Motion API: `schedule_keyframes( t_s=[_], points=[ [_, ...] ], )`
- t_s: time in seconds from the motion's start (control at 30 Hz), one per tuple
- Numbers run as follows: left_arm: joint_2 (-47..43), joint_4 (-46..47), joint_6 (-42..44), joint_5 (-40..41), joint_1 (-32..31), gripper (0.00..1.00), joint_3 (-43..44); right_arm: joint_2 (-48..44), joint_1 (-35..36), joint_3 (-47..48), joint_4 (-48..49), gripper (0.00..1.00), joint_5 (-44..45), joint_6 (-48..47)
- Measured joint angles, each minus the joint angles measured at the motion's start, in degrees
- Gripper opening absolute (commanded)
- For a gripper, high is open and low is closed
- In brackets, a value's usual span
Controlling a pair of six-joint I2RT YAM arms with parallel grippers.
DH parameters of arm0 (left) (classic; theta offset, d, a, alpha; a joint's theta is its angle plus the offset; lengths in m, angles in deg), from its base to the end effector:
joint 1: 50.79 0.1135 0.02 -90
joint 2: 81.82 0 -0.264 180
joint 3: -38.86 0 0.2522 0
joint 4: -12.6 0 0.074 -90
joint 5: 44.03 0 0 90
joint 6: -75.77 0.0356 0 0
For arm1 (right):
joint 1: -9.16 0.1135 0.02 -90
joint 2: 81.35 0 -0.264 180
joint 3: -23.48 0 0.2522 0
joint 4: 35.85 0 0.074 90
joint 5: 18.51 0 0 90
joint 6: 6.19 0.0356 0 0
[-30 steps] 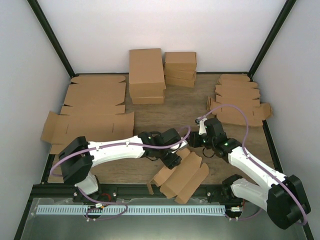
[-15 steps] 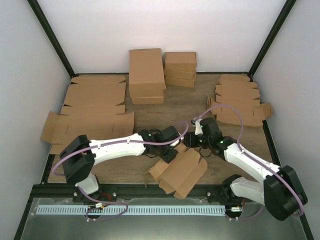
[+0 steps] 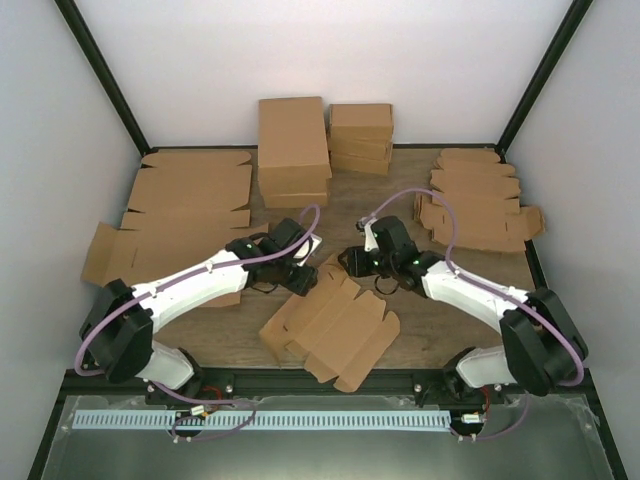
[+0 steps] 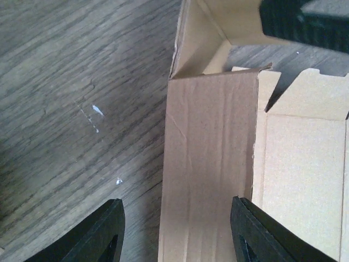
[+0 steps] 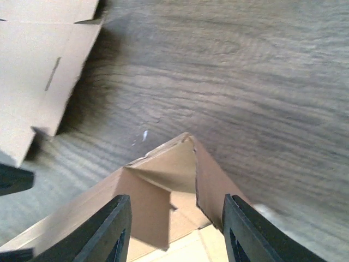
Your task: Fold the paper box
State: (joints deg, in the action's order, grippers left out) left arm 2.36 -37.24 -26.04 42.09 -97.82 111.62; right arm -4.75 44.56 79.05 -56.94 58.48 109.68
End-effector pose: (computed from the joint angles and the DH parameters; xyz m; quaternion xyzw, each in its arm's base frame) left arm 0.1980 -0.2161 0.2302 0.3009 0.9202 -0.1504 0.1999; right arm 0.2194 0.1657 0.2069 -0.1212 0.9011 0.2945 0.2941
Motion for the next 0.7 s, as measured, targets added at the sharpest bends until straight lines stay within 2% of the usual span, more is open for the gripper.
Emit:
schedule_keyframes(
  t_s=[0.27,0.33,0.53,0.63,0.7],
  points=[
    [-0.4,1.8,0.1,-5.5,0.6,0.56,-2.1,3.9,0.0,1.9,-1.8,0.43,5.9,-4.2],
    [-0.4,2.4,0.1,-6.5,0.6,0.57,-2.5,3.8,0.0,1.9,-1.8,0.39,6.3,-4.6],
    [-0.3,3.9,-0.2,-9.9,0.5,0.57,-3.4,2.1,0.0,1.2,-2.5,0.2,7.7,-6.7],
    [-0.3,4.0,-0.5,-11.0,0.2,0.57,-3.7,0.9,0.0,1.1,-3.5,0.02,8.0,-7.7],
    [-0.4,4.3,-0.9,-11.6,-0.1,0.57,-3.9,-0.2,0.0,1.1,-4.7,0.01,7.9,-7.8]
  ],
)
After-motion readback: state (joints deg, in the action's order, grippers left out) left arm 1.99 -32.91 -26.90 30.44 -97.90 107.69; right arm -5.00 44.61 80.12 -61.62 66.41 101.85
